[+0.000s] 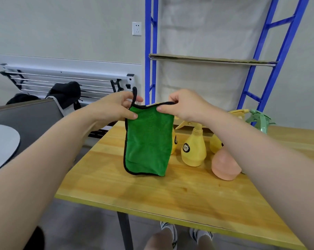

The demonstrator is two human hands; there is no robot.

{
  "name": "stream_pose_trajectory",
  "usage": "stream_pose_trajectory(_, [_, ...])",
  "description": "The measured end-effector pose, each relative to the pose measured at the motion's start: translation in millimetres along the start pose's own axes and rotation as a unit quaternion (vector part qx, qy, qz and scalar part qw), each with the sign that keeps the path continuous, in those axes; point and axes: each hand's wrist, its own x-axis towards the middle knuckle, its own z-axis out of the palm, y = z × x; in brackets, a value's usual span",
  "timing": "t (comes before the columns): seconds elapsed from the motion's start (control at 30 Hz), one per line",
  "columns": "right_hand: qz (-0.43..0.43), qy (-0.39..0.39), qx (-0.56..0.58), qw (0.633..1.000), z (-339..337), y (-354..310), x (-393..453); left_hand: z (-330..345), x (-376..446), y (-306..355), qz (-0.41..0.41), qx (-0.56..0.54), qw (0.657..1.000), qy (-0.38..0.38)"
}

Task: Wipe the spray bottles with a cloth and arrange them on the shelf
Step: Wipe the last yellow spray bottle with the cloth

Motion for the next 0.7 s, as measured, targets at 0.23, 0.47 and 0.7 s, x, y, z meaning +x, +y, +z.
stream_pose_trajectory(0.23, [0.002,-0.035,0.059,0.998,-3.7,-1.1,24.0,-23.9,12.8,-0.4,-0.007,0.031,0.999,-0.004])
stream_pose_trajectory(0.47, [-0.054,0.081,0.025,0.995,1.6,-31.2,29.8,-30.0,5.7,2.2,0.076,0.109,0.974,0.183])
stream_pose_trajectory(0.7, [-0.084,-0.211,-0.067,0.971,73.9,8.6,-66.4,36.2,-76.8,-90.9,0.025,0.181,0.983,-0.024])
